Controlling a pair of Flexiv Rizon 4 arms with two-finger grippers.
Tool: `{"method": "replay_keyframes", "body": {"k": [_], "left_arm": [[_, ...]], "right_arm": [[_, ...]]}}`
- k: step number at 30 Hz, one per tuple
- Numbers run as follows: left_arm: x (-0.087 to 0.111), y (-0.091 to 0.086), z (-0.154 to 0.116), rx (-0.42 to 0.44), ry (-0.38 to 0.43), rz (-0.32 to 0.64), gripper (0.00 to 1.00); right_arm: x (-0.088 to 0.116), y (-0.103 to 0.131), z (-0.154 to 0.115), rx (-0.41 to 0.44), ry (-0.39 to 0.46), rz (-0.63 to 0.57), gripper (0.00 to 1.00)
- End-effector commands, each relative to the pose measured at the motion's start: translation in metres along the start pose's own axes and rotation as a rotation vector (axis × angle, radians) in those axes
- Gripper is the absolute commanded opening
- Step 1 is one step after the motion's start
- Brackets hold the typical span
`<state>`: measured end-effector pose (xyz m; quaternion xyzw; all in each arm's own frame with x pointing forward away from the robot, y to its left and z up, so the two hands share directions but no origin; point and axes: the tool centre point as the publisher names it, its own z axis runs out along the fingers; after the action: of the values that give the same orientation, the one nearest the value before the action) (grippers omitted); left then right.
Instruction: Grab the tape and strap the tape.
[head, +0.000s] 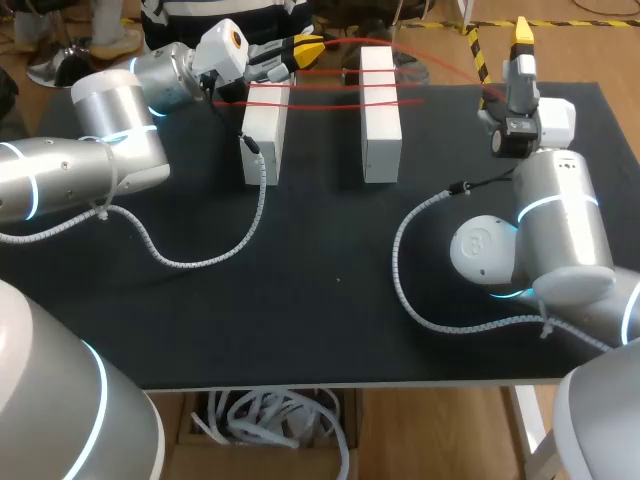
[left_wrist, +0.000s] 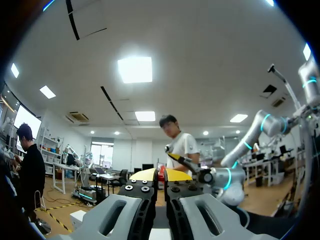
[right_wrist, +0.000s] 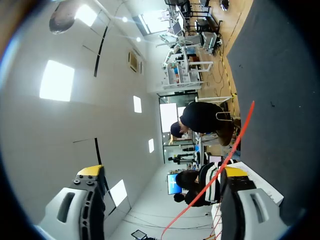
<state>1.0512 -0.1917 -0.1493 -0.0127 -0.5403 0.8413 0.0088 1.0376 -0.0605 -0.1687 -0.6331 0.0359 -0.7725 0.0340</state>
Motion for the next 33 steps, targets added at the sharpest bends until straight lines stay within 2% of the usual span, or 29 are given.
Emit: {"method": "replay_keyframes", "body": {"k": [1, 2, 5, 7, 25, 33], "left_arm": [[0.0, 0.0, 0.0, 0.001, 0.001, 0.0, 0.0], [0.0, 0.0, 0.0, 0.001, 0.001, 0.0, 0.0], [0.0, 0.0, 0.0, 0.001, 0.001, 0.0, 0.0], [0.0, 0.0, 0.0, 0.001, 0.001, 0.0, 0.0], [0.0, 0.0, 0.0, 0.001, 0.001, 0.0, 0.0], [0.0, 0.0, 0.0, 0.001, 0.001, 0.0, 0.0]], "right_arm": [[0.001, 0.0, 0.001, -0.002, -0.002, -0.004, 0.38], [0.001, 0.0, 0.001, -0.004, -0.004, -0.003, 0.36], [0.0, 0.0, 0.001, -0.003, -0.007, -0.001, 0.38], [0.0, 0.0, 0.0, -0.002, -0.008, -0.001, 0.33], [-0.008, 0.004, -0.011, -0.011, -0.039, 0.0, 0.33], [-0.005, 0.006, -0.004, -0.007, -0.027, -0.01, 0.25]]}}
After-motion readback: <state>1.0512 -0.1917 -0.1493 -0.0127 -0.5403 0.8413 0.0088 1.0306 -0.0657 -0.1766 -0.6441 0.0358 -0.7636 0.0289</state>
